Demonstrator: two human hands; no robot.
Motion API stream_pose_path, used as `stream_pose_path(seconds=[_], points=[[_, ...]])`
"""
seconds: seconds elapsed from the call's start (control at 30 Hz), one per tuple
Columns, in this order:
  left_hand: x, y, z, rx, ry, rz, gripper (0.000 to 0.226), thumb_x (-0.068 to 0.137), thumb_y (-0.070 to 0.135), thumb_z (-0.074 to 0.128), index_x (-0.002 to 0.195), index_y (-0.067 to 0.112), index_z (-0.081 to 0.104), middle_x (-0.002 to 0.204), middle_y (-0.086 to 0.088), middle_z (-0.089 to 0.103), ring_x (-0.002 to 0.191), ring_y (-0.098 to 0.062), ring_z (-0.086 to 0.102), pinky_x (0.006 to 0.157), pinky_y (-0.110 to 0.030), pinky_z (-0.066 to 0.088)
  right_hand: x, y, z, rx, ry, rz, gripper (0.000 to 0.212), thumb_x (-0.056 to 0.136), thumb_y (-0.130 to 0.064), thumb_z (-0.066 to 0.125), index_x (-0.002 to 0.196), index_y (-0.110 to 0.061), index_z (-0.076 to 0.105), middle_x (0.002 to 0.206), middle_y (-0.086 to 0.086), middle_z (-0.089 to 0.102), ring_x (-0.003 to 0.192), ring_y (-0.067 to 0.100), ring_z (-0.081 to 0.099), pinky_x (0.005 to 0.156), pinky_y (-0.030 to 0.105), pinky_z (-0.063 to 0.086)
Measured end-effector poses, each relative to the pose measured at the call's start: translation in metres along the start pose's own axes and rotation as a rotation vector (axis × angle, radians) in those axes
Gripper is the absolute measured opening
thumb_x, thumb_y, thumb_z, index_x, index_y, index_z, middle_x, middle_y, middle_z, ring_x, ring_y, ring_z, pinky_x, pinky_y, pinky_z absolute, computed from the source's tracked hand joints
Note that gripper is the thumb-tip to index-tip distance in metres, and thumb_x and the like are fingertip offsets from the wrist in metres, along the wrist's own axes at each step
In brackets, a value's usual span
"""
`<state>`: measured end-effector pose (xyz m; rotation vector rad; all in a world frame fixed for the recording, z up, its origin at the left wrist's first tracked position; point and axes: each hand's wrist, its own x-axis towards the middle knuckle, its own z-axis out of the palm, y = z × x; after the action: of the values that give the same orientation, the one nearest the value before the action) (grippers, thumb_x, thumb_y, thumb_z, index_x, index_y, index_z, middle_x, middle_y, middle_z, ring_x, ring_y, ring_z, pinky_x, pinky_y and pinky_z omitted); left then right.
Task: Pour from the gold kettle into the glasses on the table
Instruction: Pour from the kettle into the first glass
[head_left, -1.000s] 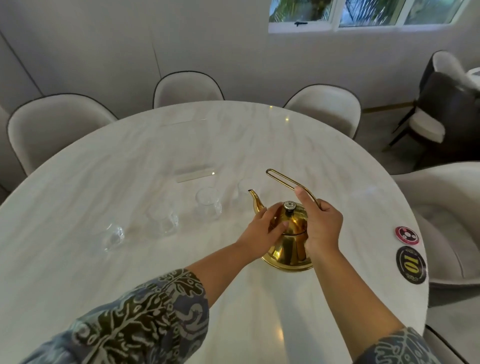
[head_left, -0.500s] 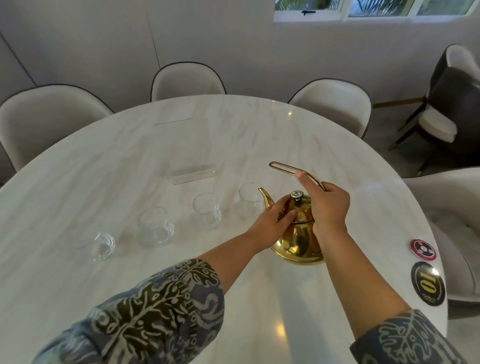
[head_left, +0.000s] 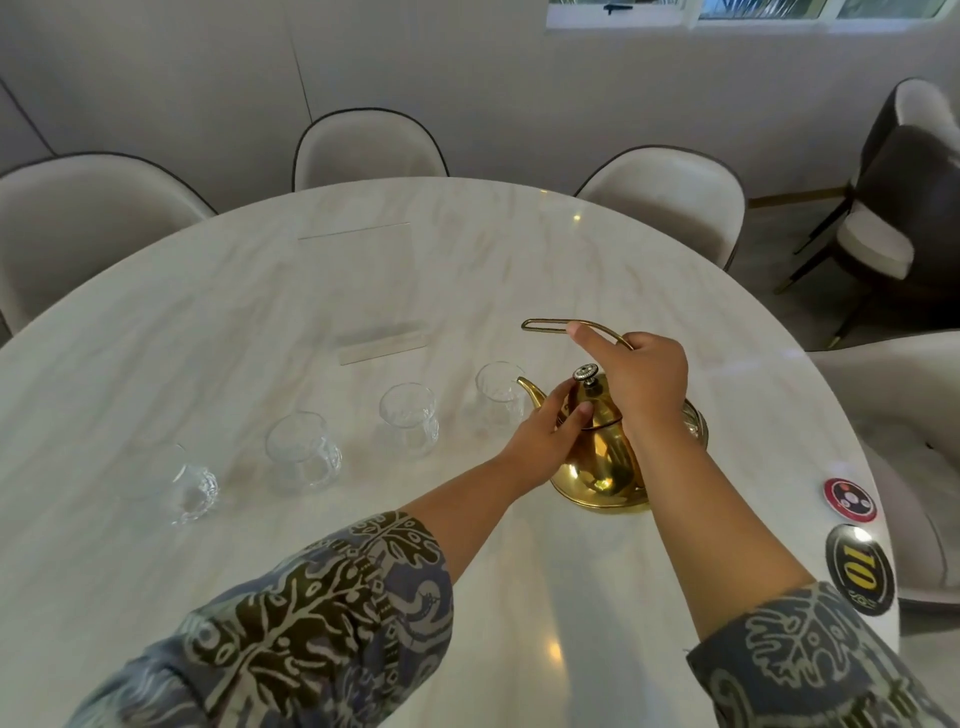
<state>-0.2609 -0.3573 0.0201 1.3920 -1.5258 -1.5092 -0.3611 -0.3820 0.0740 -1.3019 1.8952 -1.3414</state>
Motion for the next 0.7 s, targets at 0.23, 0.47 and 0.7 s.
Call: stream_pose_path(seconds=[0.23,0.47,0.7], points=[[0.002,0.001,0.002,-0.104,-0.012,-0.035,0.056,0.094,0.052,0.036,0.145,0.036,0.020,0.142,-0.007,0.045,0.130,-0.025,0.044,0.109,-0.046,0.037,0.004,-0.009,0.001,-0.091,-0.025,-0.062,0.065,0.067,-0.057,0.077,0.045,-0.015,0.031,0.043,-0.001,0.028,0.046,0.016,0.025,0.053,0.031,0.027],[0.002,0.002,0.004,-0.188,-0.008,-0.058,0.056,0.095,0.049,0.037,0.146,0.034,0.019,0.144,-0.003,0.044,0.131,-0.023,0.042,0.110,-0.045,0.036,0.008,-0.013,0.003,-0.207,-0.067,-0.081,0.062,0.070,-0.061,0.072,0.047,-0.016,0.036,0.045,-0.002,0.034,0.045,0.014,0.029,0.049,0.026,0.026],[0.002,0.005,0.003,-0.214,-0.007,-0.075,0.056,0.096,0.048,0.034,0.147,0.034,0.017,0.146,-0.004,0.041,0.131,-0.023,0.042,0.108,-0.043,0.038,0.011,-0.019,0.004,-0.278,-0.085,-0.088,0.064,0.071,-0.060,0.071,0.047,-0.014,0.034,0.044,-0.002,0.031,0.043,0.013,0.028,0.047,0.025,0.024]])
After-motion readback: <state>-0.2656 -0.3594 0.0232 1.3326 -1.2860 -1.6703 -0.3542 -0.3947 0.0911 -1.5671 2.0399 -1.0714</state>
